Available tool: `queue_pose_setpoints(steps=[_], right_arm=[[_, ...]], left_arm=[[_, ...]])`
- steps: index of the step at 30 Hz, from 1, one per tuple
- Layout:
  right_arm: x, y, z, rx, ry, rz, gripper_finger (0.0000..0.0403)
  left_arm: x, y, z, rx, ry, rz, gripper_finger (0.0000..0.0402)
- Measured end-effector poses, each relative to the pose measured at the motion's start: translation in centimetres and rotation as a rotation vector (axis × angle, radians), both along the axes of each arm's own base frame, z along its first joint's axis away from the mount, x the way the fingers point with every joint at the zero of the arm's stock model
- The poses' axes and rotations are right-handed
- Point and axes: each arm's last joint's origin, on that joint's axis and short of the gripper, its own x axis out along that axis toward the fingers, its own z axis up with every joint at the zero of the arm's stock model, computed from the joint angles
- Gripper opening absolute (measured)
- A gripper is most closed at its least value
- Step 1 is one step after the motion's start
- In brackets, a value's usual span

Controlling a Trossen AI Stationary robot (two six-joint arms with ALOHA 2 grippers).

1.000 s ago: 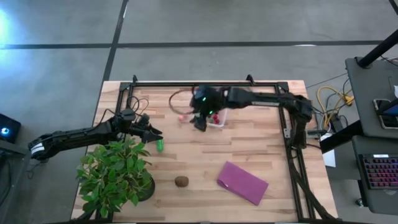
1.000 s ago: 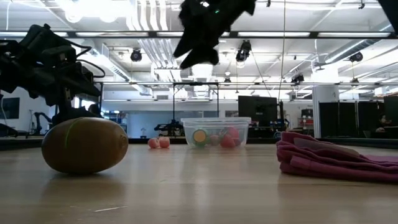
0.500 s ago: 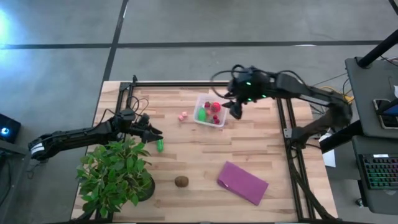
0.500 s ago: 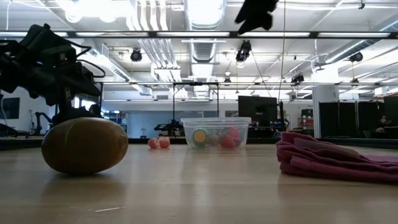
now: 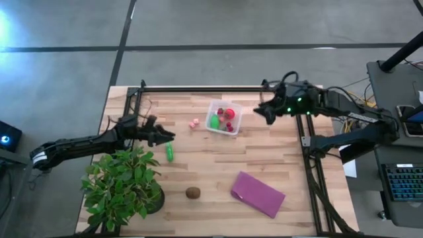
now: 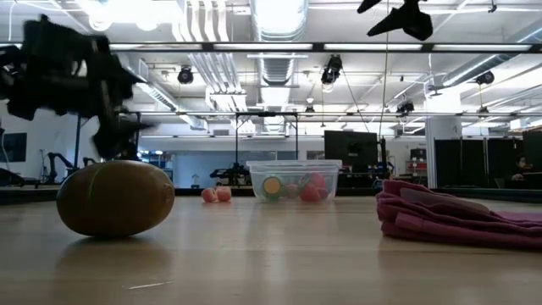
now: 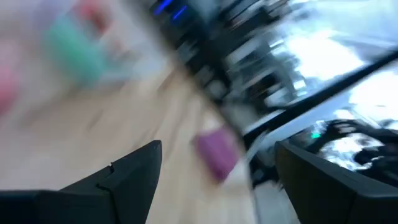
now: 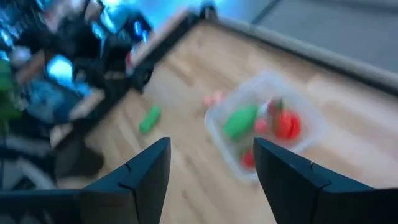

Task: Pick and placing Produce into tupperware
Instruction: Put the green peas in the transparent bin

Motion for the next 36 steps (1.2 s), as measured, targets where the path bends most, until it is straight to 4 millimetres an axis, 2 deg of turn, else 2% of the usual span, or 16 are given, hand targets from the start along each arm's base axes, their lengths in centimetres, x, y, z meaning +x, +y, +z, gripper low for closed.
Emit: queue_pose_setpoints(steps=[4, 7, 10, 13, 23, 29, 33, 36], right_arm=[[0.9, 2.2, 0.3, -0.23, -0.24, 0.265, 0.0219], [0.9, 3.1, -1.3, -0.327, -0.294, 0.38, 0.0219], [0.1, 3.0, -3.8, -0.303, -0.274, 0.322, 0.0219], [-0.4, 3.2, -5.9, -0.288, -0.303, 0.34, 0.0219], [-4.0, 3.1, -9.2, -0.282, -0.367, 0.291, 0.0219], [-5.8, 3.1, -11.2, -0.337, -0.468, 0.26, 0.0219], [-6.6, 3.1, -12.6, -0.367, -0.527, 0.236, 0.0219], [-7.0, 3.0, -14.0, -0.359, -0.51, 0.175, 0.0219]], left_arm=[[0.3, 0.4, 2.7, 0.103, -0.15, 0.025, 0.0295], [0.8, 0.8, 3.9, 0.143, -0.157, 0.019, 0.0295], [1.4, 1.0, 5.1, 0.172, -0.171, -0.003, 0.0295], [2.1, 1.3, 6.2, 0.195, -0.17, -0.038, 0.0295], [6.0, 3.0, 11.0, 0.293, -0.181, -0.205, 0.0295], [8.3, 4.1, 10.6, 0.313, 0.024, -0.292, 0.0295], [7.9, 4.0, 10.5, 0.333, 0.296, -0.359, 0.0295], [6.8, 3.9, 10.9, 0.32, 0.589, -0.307, 0.0295]])
